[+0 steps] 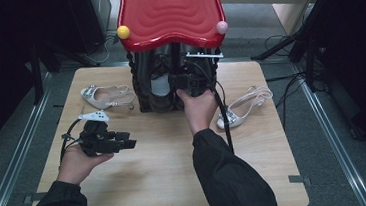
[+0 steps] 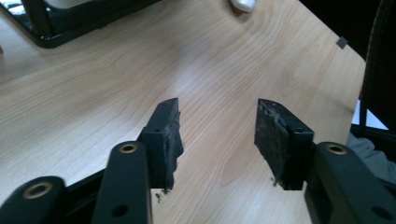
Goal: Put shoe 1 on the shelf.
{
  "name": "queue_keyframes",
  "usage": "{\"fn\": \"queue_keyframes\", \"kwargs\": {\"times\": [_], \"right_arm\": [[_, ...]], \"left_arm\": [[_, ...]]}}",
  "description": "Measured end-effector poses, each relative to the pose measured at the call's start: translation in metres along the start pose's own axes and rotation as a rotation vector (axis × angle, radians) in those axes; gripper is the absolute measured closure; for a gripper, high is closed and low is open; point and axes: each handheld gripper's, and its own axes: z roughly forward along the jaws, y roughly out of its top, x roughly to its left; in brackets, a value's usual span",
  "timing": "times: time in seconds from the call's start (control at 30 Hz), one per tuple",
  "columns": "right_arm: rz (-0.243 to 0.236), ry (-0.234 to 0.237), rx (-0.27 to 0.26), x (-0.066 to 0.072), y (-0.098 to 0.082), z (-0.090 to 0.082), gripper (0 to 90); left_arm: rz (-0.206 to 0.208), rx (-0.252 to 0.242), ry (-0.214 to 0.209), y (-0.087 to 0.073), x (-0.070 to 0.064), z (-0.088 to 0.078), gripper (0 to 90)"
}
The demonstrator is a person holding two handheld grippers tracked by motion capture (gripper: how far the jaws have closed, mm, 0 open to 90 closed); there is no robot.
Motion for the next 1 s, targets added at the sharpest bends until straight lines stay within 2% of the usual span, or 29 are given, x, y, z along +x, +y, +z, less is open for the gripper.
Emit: {"fn": "queue_keyframes", "kwargs": {"times": [0.13,0.2,0.27,0.3,0.37,0.4,0.63,0.73,0.8,1.0], "right_arm": [[-0.020,0.050,0.018,0.000,-0.005,-0.010,58.7],[-0.049,0.065,0.024,0.000,-0.005,-0.016,56.4],[-0.063,0.107,0.053,0.000,-0.005,-0.020,52.0],[-0.086,0.140,0.086,0.000,-0.006,-0.023,49.5],[-0.154,0.147,0.099,0.001,-0.008,-0.028,47.3],[-0.166,0.152,0.104,0.002,-0.009,-0.030,47.2],[-0.207,0.203,0.120,0.000,-0.016,-0.050,44.4],[-0.225,0.219,0.122,-0.001,-0.021,-0.058,42.8],[-0.247,0.225,0.134,-0.001,-0.025,-0.063,42.1],[-0.278,0.247,0.144,-0.005,-0.039,-0.070,41.7]], "left_arm": [[-0.001,-0.005,-0.022,0.012,-0.004,-0.003,59.5],[0.022,-0.009,-0.027,0.022,-0.006,-0.006,62.9],[0.035,-0.018,-0.036,0.033,-0.007,-0.010,64.3],[0.040,-0.024,-0.041,0.038,-0.008,-0.011,65.1],[0.053,-0.033,-0.039,0.052,-0.010,-0.015,66.7],[0.066,-0.029,-0.033,0.059,-0.011,-0.016,67.6],[0.111,-0.032,-0.029,0.099,-0.020,-0.027,75.5],[0.115,-0.032,-0.068,0.116,-0.021,-0.030,78.4],[0.118,-0.030,-0.077,0.126,-0.019,-0.031,83.2],[0.164,-0.026,-0.040,0.161,-0.024,-0.035,88.2]]}}
